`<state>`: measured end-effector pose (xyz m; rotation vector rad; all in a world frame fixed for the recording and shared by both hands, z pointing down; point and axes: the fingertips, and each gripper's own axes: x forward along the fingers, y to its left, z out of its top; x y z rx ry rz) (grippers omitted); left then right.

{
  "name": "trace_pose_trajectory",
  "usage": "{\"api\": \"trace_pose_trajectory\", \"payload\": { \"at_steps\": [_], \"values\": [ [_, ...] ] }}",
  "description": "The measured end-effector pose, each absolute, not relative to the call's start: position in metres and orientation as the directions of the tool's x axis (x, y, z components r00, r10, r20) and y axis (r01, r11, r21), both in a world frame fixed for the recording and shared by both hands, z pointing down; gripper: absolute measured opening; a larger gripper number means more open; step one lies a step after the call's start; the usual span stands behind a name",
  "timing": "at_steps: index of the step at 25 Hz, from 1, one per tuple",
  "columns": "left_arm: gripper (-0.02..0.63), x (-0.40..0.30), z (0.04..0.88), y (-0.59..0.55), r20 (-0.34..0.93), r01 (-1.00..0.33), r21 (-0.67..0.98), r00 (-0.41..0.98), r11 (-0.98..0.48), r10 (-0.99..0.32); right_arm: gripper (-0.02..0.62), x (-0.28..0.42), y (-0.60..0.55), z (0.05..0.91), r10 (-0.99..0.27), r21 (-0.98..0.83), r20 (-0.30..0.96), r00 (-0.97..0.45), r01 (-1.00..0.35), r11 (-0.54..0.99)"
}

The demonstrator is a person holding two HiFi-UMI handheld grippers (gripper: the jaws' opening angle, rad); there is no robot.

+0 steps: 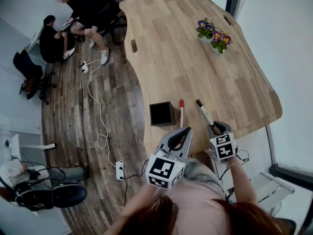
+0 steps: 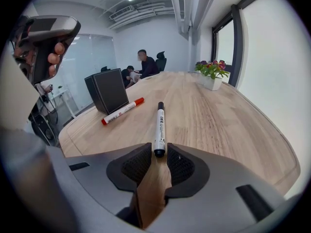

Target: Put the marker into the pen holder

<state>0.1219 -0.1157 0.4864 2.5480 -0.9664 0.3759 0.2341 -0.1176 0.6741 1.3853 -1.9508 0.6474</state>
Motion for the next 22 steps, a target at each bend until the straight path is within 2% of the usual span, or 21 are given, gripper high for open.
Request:
{"api": "trace_pose_trajectory", "payload": {
  "at_steps": [9,22],
  "values": [
    [0.001,0.120,0.483,-0.112,0.373,-0.696,0.260,0.712,-0.670,-0.595,0.061,0.237,-0.116,0.676,-0.622,-0.052,0.740,-0.255,-0.944,0.326],
    [0.002,0.105,0.473,-0.110,0.356,-0.723,0.254,0.687,-0.642,-0.633,0.060,0.235,-0.112,0.646,-0.712,-0.040,0.654,-0.257,-0.951,0.307]
  ]
}}
